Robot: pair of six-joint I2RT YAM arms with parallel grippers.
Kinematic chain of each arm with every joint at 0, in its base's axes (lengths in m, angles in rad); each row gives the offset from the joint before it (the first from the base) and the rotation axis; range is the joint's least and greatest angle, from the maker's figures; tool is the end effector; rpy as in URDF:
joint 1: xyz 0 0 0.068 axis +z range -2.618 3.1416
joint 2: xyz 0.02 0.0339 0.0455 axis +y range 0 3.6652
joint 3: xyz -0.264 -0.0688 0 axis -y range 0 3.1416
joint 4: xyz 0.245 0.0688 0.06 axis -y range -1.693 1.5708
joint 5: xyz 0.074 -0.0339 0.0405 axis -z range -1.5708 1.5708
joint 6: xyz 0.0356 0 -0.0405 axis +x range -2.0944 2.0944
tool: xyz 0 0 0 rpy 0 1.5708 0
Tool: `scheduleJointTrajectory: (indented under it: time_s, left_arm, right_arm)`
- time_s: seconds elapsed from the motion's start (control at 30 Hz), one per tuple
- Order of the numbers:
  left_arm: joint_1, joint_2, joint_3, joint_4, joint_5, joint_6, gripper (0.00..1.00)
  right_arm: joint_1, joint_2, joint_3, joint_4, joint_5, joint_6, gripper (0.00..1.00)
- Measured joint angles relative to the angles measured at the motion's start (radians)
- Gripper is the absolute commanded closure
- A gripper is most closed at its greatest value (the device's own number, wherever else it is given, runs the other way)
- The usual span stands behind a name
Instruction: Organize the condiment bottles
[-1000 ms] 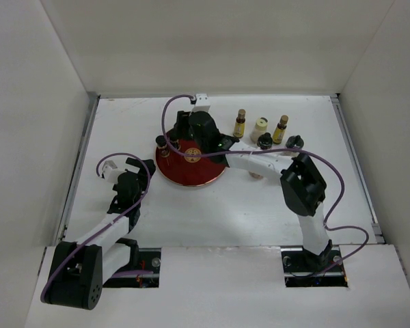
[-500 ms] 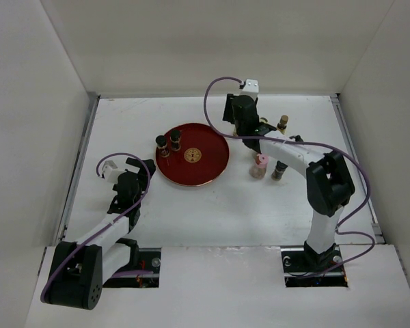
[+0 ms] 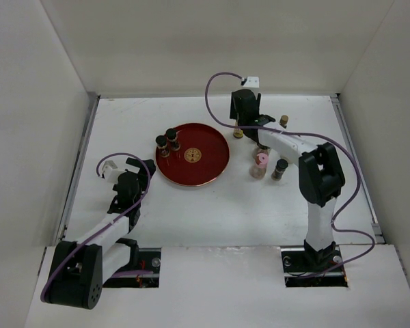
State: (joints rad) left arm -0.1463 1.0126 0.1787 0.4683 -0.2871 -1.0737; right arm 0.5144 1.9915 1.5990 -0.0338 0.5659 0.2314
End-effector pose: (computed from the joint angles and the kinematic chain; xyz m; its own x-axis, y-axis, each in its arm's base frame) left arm 0.1897 -0.0178 0.1576 -0.0616 -0.8430 -0.5343 -0.3690 0.5167 -0.7726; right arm 0.4202 0.2156 0.2732 -0.3482 0.0256 -0.9371 0.0920 0.9957 -0.0070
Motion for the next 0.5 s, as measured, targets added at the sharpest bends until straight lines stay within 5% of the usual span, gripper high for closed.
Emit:
scheduleJointTrajectory:
  time_s: [0.23, 0.4, 0.5]
  left_arm:
    - [0.0, 0.005, 0.0, 0.0, 0.0, 0.0, 0.0]
    - [0.0, 0.006, 0.0, 0.0, 0.0, 0.0, 0.0]
    - [0.0, 0.006, 0.0, 0.0, 0.0, 0.0, 0.0]
  right_arm:
    - [-0.024, 0.039, 0.014, -0.044, -0.036, 0.008, 0.51]
    - [-0.025, 0.039, 0.024, -0.059, -0.067, 0.026, 0.76]
    - [-0.025, 0.038, 0.023, -0.057, -0.069, 0.032, 0.8]
